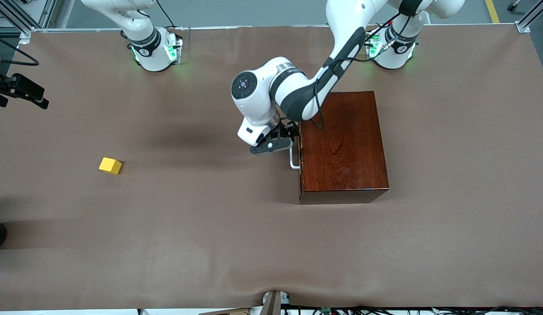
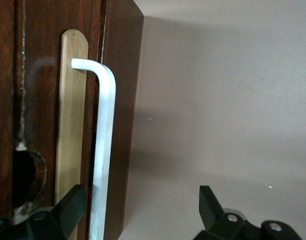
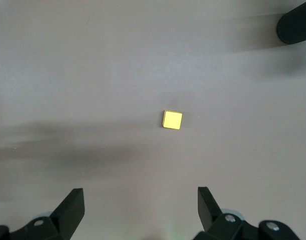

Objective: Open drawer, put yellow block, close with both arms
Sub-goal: 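Pull the drawer open by its handle with the left gripper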

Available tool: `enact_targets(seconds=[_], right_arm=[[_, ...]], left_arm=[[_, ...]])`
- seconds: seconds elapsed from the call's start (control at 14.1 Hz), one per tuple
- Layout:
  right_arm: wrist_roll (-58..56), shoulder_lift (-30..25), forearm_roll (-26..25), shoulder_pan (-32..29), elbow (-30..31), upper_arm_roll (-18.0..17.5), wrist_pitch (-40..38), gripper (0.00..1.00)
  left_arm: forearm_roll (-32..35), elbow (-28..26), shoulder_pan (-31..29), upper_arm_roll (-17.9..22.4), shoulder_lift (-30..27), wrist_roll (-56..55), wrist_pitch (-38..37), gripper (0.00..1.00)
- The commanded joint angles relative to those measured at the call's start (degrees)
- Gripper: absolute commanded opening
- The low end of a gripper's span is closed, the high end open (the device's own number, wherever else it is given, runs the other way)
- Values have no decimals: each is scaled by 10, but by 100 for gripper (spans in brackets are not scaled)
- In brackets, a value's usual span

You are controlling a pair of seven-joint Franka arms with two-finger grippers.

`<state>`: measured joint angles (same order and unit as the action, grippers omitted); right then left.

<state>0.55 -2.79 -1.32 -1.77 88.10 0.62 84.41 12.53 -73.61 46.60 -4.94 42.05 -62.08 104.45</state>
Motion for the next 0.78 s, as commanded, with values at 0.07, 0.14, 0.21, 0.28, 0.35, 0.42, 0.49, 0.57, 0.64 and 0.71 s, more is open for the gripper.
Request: enact_targets(seconds=[0.07, 0.14, 0.21, 0.28, 0.35, 0.42, 0.49, 0.57, 0.64, 0.71], right_arm=[[5, 0, 4, -9, -2, -4, -5, 100], [5, 0, 4, -10, -3, -4, -5, 100], [5, 0, 4, -10, -2, -4, -5, 100], [5, 0, 4, -10, -2, -4, -5, 100], [5, 0, 4, -10, -2, -4, -5, 100], [5, 0, 4, -11, -2, -4, -5, 100], [5, 0, 4, -11, -2, -4, -5, 100], [5, 0, 4, -11, -2, -4, -5, 100], [5, 0, 4, -11, -2, -4, -5, 100], [5, 0, 4, -11, -2, -4, -5, 100]], left_arm=[[17, 21, -5, -3, 22, 8, -12, 100], [16, 22, -8, -3, 23, 7, -12, 100], [15, 22, -8, -3, 23, 7, -11, 100], [14, 22, -8, -3, 23, 7, -7, 100], [14, 23, -8, -4, 24, 5, -4, 100], [14, 23, -9, -4, 24, 5, 2, 100], [14, 24, -8, -4, 25, 1, 12, 100], [13, 23, -8, -4, 25, 0, 25, 100], [12, 24, -8, -4, 28, 0, 36, 100], [11, 25, -8, -4, 30, -1, 45, 100]])
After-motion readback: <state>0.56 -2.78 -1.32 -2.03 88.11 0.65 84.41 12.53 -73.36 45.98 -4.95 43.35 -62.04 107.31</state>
